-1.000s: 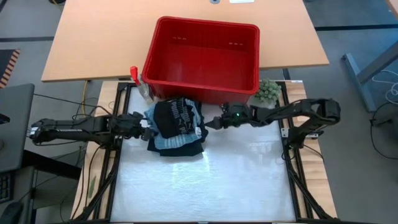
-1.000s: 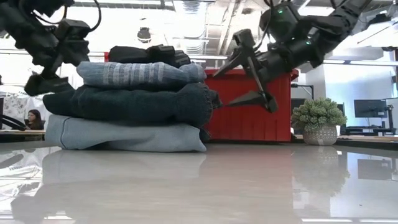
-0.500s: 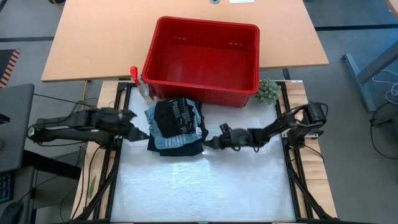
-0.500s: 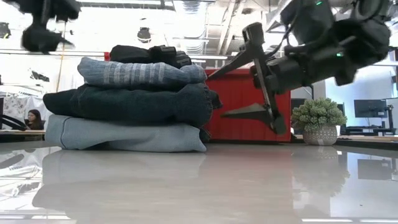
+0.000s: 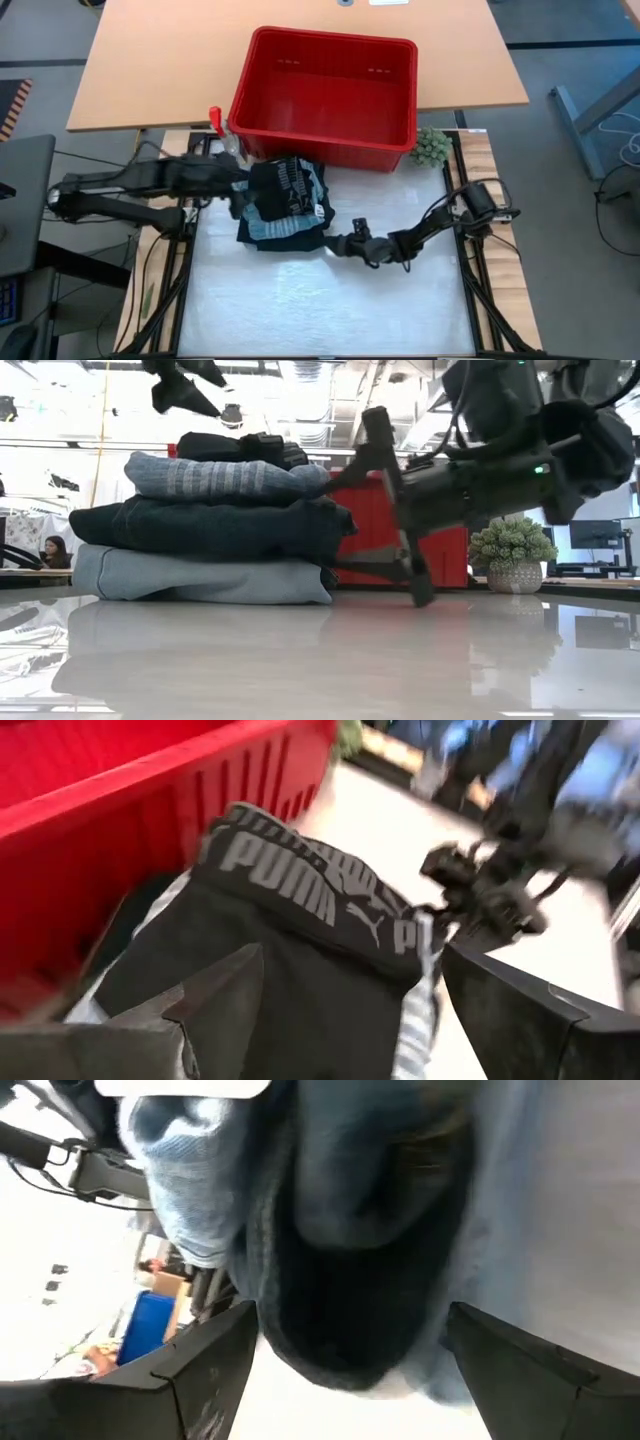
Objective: Fold laundry
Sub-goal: Put the folded blue and black pants, blue shirt, and black boxer into the red laundry bin
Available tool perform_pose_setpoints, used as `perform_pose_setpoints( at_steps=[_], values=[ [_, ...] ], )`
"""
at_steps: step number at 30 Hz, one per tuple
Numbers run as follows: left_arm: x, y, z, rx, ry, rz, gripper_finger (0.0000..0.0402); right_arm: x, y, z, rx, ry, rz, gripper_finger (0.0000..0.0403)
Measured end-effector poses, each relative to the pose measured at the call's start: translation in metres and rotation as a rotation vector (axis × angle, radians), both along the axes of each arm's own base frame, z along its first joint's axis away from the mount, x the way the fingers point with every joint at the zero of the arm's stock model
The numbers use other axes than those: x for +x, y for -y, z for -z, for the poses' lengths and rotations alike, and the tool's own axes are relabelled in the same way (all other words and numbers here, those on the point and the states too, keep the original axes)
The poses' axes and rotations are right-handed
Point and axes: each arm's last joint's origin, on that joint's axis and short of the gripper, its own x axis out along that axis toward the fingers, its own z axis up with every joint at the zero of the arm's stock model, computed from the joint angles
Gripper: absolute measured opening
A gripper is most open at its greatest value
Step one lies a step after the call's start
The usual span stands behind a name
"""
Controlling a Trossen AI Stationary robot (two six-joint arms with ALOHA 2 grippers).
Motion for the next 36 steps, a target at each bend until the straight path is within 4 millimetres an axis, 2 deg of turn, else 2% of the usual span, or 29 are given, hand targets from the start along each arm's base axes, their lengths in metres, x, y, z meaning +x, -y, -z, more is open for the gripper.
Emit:
perform_pose_setpoints(
  at_steps=[3,6,10,14,21,28,31,36],
  values=[
    [0.024,-0.004,0.009,0.070,-0.101,0.042,0.0295,0.013,-0.004,0.002,-0.045,0.048,-0.002,0.0352],
    [0.038,-0.010,0.017,0.133,-0.160,0.045,0.0295,0.020,-0.006,0.003,-0.067,0.060,0.003,0.0352],
    [0.052,-0.019,0.017,0.233,-0.151,0.046,0.0295,0.019,-0.010,0.003,-0.084,0.060,0.040,0.0352],
    [0.070,-0.027,0.030,0.305,-0.214,0.058,0.0295,0.018,-0.013,0.002,-0.105,0.064,0.058,0.0352],
    [0.100,-0.038,0.070,0.295,-0.407,0.097,0.0295,0.021,-0.003,0.001,-0.099,0.073,0.090,0.0352],
    [0.120,-0.041,0.111,0.256,-0.577,0.167,0.0295,0.023,0.003,0.000,-0.098,0.081,0.094,0.0352],
    [0.121,-0.042,0.131,0.242,-0.629,0.177,0.0295,0.024,0.002,-0.002,-0.111,0.095,0.044,0.0352],
    [0.120,-0.042,0.138,0.235,-0.630,0.176,0.0295,0.024,0.003,-0.010,-0.093,0.182,0.053,0.0352]
  ],
)
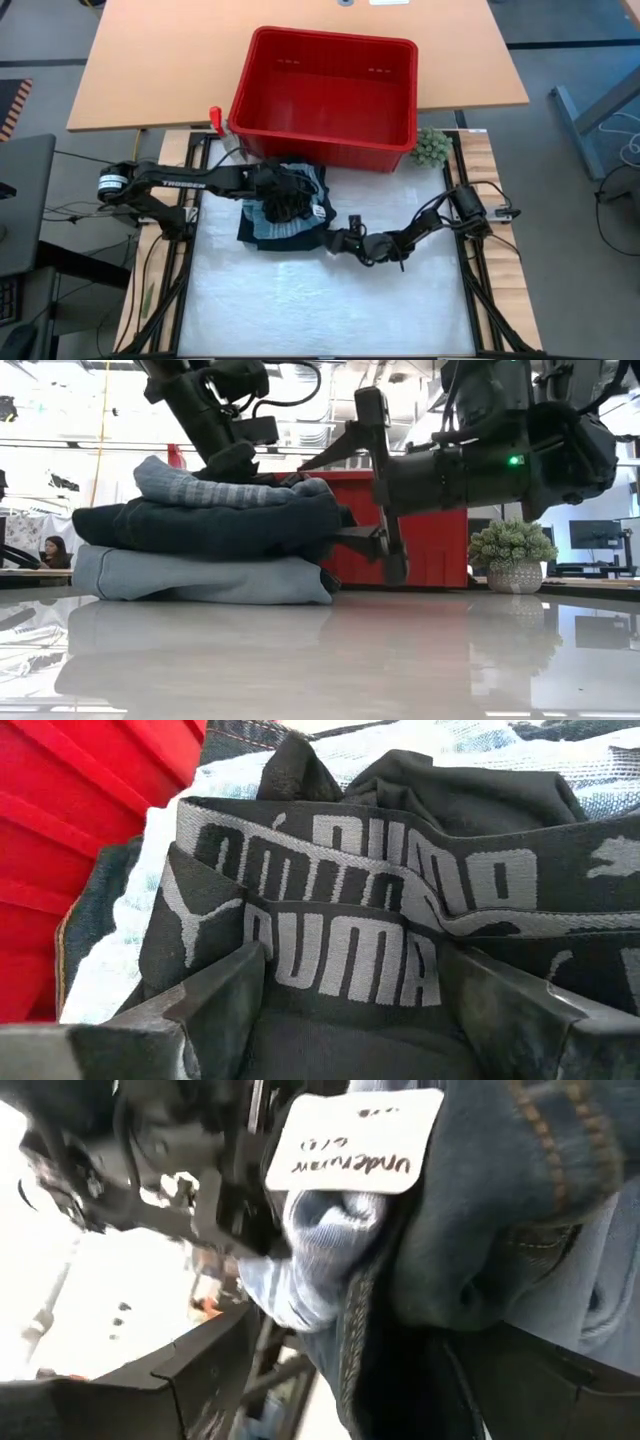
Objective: Fold laundry
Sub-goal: Put the folded blue and black pants, blue shirt, and black boxer into the red laundry bin
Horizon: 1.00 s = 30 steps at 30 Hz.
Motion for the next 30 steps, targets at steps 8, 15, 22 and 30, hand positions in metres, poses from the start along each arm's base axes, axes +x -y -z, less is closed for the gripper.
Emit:
perform_pose_setpoints(
  at_steps=[8,15,22,30],
  values=[
    [-0.001,0.005,-0.002,0.033,-0.002,0.001,0.0295,0.004,0.021,-0.001,0.144,0.074,0.069,0.0352],
    [-0.005,0.016,0.011,0.077,-0.012,0.016,0.0295,0.006,0.031,0.001,0.195,0.070,0.087,0.0352],
    [-0.005,0.022,0.016,0.086,0.006,0.017,0.0295,0.015,0.045,-0.001,0.173,0.043,0.112,0.0352],
    [-0.007,0.023,0.017,0.098,-0.016,0.008,0.0295,0.025,0.057,-0.009,0.125,0.040,0.054,0.0365]
  ],
)
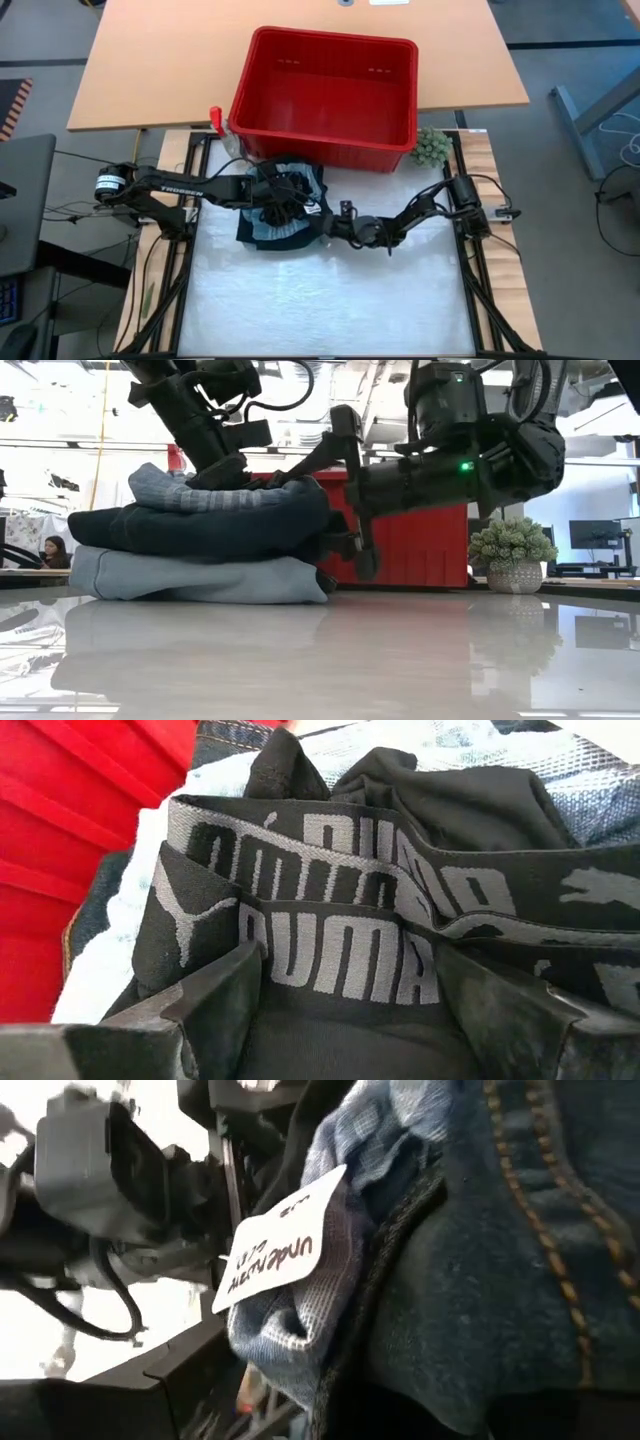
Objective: Fold laundry
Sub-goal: Put the folded blue and black pants, blue shirt, and black boxer into the red laundry bin
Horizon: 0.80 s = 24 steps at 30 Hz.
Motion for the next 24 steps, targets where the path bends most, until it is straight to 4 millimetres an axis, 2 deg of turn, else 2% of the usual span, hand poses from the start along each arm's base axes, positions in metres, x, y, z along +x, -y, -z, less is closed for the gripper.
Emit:
perform_pose_setpoints(
  at_steps=[6,12,19,24],
  values=[
    [0.000,0.001,0.000,0.000,0.004,-0.004,0.0295,-0.001,0.008,0.002,0.061,0.032,0.060,0.0366],
    [-0.001,0.000,0.001,0.023,-0.014,-0.010,0.0295,0.013,0.021,-0.006,0.040,0.015,0.108,0.0366],
    [-0.001,0.001,0.002,0.030,-0.016,-0.021,0.0295,0.027,0.025,-0.001,0.009,-0.218,0.123,0.0364],
    [-0.003,0.001,0.000,0.021,-0.010,-0.043,0.0295,0.039,0.024,0.020,-0.039,-0.305,0.099,0.0344]
  ],
)
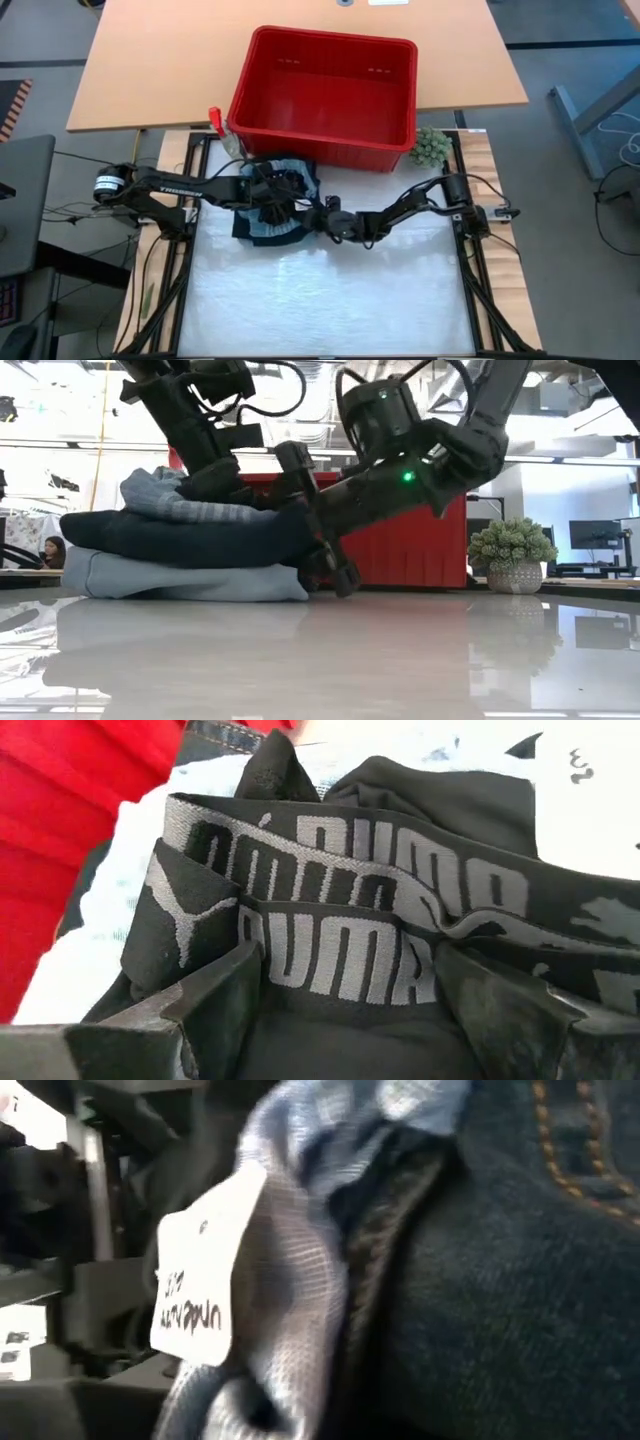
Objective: Fold laundry
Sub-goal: Put the folded blue and black pants, blue shirt, and black boxer into the red laundry bin
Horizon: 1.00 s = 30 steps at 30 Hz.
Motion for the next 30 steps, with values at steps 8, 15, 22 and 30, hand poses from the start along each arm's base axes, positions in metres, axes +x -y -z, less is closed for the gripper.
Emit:
perform_pose_setpoints(
  at_steps=[8,15,22,30],
  values=[
    [-0.026,0.003,-0.042,0.000,0.149,-0.039,0.0295,0.002,-0.009,0.021,0.022,-0.095,-0.075,0.0298],
    [-0.062,0.009,-0.091,-0.146,0.464,-0.132,0.0295,0.000,-0.007,0.020,0.022,-0.181,-0.150,0.0296],
    [-0.119,0.011,-0.110,-0.307,0.588,-0.410,0.0295,0.000,-0.008,0.021,0.041,-0.185,-0.180,0.0296],
    [-0.162,0.012,-0.077,-0.472,0.667,-0.766,0.0295,0.000,-0.008,0.021,0.062,-0.176,-0.202,0.0296]
  ],
)
